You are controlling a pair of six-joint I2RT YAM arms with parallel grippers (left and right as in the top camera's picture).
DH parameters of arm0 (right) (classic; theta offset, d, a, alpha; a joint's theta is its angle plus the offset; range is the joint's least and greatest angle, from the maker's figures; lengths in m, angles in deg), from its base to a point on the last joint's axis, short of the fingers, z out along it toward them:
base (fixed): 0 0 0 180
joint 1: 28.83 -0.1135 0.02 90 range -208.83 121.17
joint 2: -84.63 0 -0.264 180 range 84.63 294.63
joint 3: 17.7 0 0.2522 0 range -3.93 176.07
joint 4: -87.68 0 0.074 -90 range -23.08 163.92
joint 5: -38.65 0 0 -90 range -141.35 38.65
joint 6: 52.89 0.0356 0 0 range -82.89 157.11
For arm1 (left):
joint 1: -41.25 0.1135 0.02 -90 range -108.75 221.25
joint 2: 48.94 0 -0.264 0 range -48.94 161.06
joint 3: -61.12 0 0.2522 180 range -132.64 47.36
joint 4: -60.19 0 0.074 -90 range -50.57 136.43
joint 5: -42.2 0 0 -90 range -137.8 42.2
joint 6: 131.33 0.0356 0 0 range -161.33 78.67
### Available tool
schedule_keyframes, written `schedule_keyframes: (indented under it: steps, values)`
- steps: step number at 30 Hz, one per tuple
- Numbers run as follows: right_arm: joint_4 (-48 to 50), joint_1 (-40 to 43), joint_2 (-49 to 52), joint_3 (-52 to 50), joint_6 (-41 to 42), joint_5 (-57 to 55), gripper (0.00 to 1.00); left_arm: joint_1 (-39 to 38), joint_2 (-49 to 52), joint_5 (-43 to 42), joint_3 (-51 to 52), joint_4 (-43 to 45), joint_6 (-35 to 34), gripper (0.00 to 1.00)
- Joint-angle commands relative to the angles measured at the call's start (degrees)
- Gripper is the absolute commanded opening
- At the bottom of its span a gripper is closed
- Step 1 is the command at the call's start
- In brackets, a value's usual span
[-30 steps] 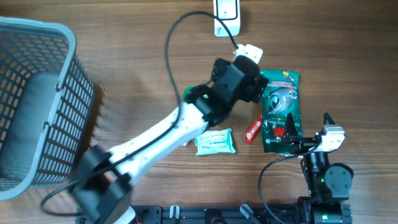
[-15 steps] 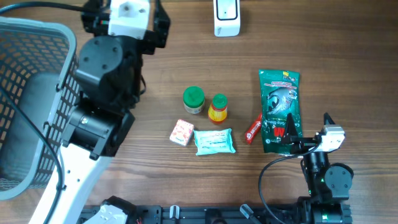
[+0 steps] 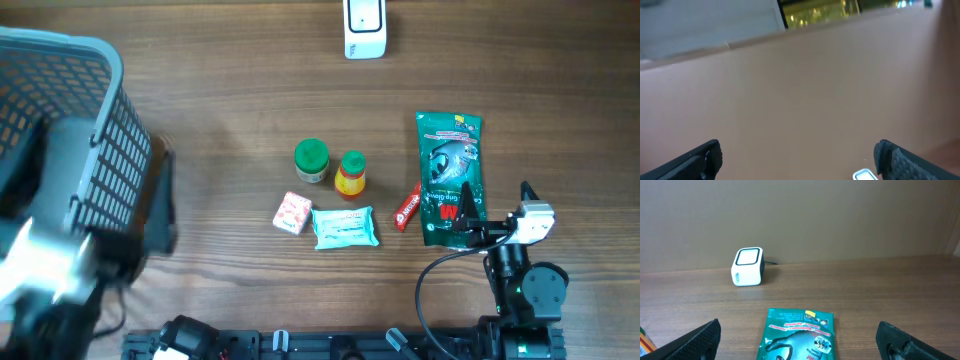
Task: Scan the item barcode
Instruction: 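Withdraw the left gripper back to the basket side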
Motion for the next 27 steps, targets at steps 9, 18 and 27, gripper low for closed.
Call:
schedule_keyframes:
  steps: [9, 18, 27]
  values:
    - [0.2, -0.2, -0.6, -0.1, 0.3, 0.9, 1.00, 16.8, -15.2, -1.5, 0.0, 2.6, 0.7, 1.00]
    - [0.2, -0.2, -0.6, -0.1, 45.4, 1.3, 1.00, 31.0, -16.4, -8.5, -0.1, 5.7, -6.5, 1.00]
    - [0.2, -0.2, -0.6, -0.1, 114.3, 1.1, 1.00, 30.4, -26.4, -31.9, 0.0, 4.5, -15.6, 1.00]
